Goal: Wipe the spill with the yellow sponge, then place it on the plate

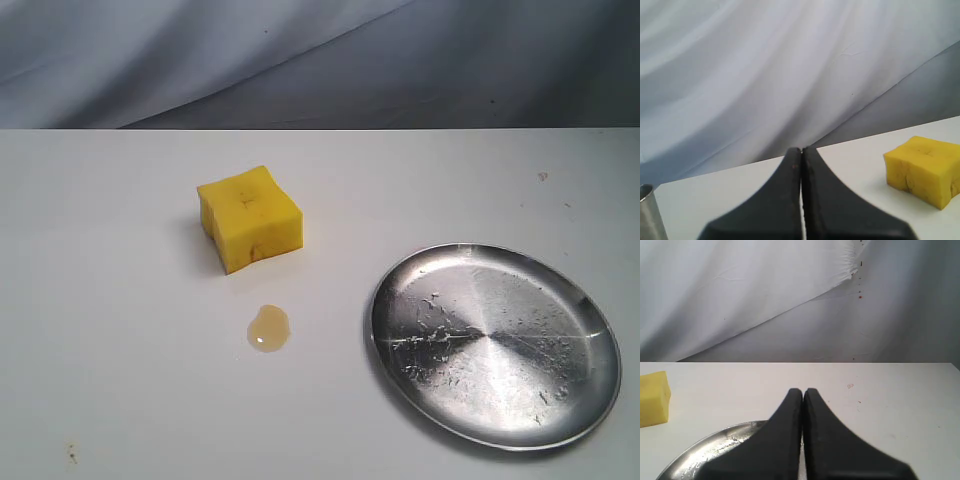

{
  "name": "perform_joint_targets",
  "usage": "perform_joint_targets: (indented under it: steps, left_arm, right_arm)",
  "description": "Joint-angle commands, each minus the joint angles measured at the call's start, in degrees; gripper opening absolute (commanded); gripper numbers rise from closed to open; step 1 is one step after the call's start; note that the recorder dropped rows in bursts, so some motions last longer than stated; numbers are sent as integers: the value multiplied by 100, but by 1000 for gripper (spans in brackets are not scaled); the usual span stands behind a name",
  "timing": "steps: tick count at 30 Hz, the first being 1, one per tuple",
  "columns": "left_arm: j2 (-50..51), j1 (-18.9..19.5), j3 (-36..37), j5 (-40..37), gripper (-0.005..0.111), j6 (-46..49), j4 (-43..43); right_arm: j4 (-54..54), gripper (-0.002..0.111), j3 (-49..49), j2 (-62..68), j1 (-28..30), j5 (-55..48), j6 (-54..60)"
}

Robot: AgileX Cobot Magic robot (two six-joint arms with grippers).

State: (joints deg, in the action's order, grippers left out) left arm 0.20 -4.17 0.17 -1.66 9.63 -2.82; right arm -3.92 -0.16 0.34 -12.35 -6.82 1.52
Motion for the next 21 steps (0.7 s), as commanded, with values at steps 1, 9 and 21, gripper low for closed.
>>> perform_joint_targets:
  steps: [1, 9, 21]
  left_arm:
    - [-20, 20, -17, 40, 0, -58, 40]
    - [-20, 20, -17, 40, 0, -58, 40]
    - [-20, 20, -17, 40, 0, -58, 40]
  right_arm:
    - [88, 0, 16, -34, 43, 4, 16]
    - [88, 0, 16, -34, 43, 4, 16]
    - [-2083, 0, 16, -34, 43, 898, -152]
